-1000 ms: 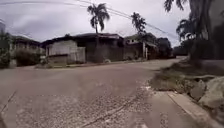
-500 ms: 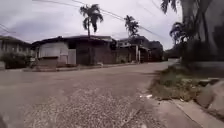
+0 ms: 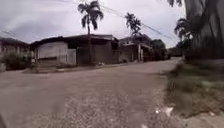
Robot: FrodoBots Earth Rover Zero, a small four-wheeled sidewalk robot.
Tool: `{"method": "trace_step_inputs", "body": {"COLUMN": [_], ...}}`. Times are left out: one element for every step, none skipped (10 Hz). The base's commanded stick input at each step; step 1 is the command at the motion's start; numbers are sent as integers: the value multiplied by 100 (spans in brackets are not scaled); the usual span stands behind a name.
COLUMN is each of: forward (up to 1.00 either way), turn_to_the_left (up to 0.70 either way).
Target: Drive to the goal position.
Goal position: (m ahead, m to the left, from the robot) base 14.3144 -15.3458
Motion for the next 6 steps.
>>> {"method": "trace_step_inputs", "body": {"forward": [100, 100, 100, 100, 100, 100], "turn_to_the_left": [-39, -39, -39, -39, -39, -39]}}
